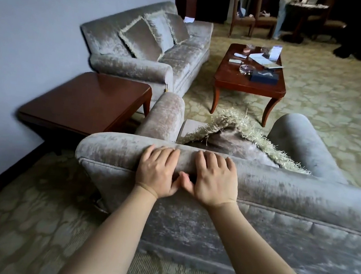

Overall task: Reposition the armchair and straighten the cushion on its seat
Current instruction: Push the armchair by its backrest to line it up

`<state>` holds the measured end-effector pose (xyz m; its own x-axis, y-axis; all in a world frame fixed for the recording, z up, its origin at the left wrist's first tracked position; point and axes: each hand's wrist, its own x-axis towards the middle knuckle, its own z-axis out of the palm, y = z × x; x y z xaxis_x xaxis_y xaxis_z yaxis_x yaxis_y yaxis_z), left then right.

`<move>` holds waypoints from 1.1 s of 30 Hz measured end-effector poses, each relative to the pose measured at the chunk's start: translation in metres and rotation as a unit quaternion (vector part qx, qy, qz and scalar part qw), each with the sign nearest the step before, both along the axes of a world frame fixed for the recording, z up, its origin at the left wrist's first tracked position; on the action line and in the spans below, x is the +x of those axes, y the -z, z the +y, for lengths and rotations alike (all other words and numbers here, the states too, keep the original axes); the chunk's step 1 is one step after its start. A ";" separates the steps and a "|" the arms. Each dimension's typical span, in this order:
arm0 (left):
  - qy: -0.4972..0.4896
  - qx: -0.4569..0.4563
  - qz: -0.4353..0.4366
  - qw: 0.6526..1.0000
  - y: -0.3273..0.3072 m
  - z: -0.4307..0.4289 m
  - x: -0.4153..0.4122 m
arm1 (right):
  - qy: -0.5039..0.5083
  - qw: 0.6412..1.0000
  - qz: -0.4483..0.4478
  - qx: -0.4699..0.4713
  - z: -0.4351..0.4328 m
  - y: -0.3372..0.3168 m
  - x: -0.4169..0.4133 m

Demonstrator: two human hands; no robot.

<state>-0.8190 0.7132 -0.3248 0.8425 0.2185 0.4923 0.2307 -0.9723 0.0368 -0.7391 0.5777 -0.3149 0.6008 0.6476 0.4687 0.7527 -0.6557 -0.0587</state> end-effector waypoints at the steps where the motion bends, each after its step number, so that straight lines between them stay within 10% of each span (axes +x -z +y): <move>1: 0.000 -0.002 0.003 1.000 0.008 -0.004 -0.009 | -0.002 1.000 0.008 -0.004 -0.004 0.007 -0.008; 33: -0.039 -0.041 0.080 0.995 0.032 -0.042 -0.055 | -0.010 0.989 0.118 -0.085 -0.033 0.022 -0.054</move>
<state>-0.8737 0.6712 -0.3571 0.8877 0.3204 0.3305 0.3148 -0.9464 0.0722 -0.7930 0.5449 -0.3372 0.6667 0.7177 0.2012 0.7441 -0.6564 -0.1243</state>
